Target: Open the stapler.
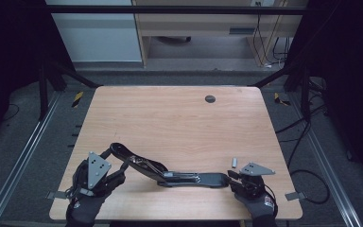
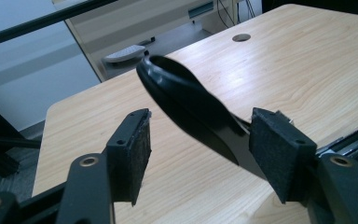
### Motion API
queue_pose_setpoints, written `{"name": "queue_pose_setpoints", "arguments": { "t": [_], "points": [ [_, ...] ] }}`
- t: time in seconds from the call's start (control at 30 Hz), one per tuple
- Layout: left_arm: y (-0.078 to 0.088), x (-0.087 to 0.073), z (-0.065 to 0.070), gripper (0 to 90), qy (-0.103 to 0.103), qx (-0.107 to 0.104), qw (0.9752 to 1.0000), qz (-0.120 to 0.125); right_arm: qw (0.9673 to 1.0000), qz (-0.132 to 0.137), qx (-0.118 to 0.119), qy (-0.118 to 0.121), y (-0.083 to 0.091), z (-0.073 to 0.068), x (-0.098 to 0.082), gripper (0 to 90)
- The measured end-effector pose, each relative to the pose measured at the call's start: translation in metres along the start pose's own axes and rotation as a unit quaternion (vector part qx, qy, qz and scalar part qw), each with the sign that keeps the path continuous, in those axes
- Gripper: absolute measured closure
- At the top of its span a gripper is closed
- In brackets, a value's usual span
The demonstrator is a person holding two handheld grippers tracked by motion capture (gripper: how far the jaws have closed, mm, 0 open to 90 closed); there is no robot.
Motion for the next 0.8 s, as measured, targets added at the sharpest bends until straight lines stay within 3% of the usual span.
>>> {"name": "queue_pose_setpoints", "arguments": {
  "t": [0.2,0.5,0.8],
  "points": [
    [0.002,-0.011,0.004,37.6,-0.014,-0.007,0.9999,-0.005,0.9999,0.010,-0.007,-0.008,0.004,0.004,0.002,69.4],
    [-0.002,-0.042,0.006,37.5,0.004,-0.012,0.9990,-0.043,0.9994,0.016,-0.029,-0.006,0.010,0.010,0.005,69.2],
    [-0.010,-0.061,0.009,37.2,0.005,-0.024,0.9981,-0.057,0.9986,0.020,-0.039,-0.030,0.016,0.019,0.008,64.8]
  ]
}}
Point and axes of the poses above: each handheld gripper's, and its own axes: y roughly backward along the jaws, x roughly out of its top, z roughly to its right, the point moved 7 cm from there along -y, roughly forward along the jaws, and after that the axes turned 9 degrees about -y, right-handed, at the moved point
